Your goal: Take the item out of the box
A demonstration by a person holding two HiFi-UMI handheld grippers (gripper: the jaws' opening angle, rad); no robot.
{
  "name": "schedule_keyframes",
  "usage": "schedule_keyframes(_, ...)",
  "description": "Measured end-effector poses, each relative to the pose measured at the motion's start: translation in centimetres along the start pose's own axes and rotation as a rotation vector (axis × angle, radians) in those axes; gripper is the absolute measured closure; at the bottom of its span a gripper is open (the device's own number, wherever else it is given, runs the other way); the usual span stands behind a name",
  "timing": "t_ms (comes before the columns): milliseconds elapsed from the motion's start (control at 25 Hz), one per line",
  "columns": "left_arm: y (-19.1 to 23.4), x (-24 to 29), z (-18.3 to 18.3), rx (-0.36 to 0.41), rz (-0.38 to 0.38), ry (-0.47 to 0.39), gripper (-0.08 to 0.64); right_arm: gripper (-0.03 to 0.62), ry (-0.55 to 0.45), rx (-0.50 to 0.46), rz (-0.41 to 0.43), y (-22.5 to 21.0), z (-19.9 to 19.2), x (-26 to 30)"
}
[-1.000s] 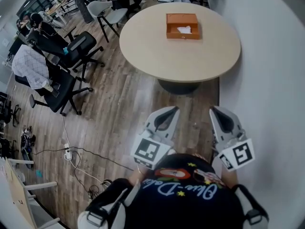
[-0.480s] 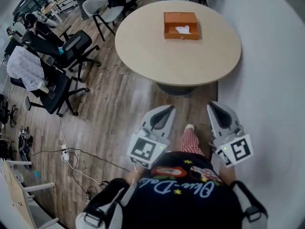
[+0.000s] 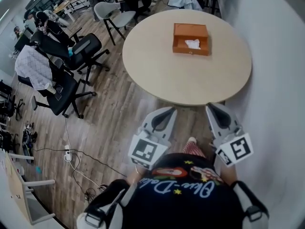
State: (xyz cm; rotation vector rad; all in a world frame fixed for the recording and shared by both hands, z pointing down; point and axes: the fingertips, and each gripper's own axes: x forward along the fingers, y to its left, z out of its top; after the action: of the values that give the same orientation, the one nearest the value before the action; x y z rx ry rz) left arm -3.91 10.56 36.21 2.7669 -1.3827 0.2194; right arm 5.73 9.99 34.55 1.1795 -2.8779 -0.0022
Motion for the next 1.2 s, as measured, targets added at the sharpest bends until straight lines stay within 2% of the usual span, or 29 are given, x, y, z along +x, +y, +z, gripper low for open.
schedule_keyframes(360,1.7,4.8,0.9,0.006,0.036,0.015,0.575,0.595,-0.031,0.029,0.023,-4.8,0.2,2.5)
schedule_keyframes(720,1.3,10.4,2.0,0.015,0.01,0.01,0.575,0.594,0.002,0.028,0.019,-10.1,-0.3,3.0)
schedule_keyframes(1200,2.3,14.5,2.4,0.008,0.081,0.021,0.575,0.594,0.021,0.035,0.063,-15.1,-0.5,4.6)
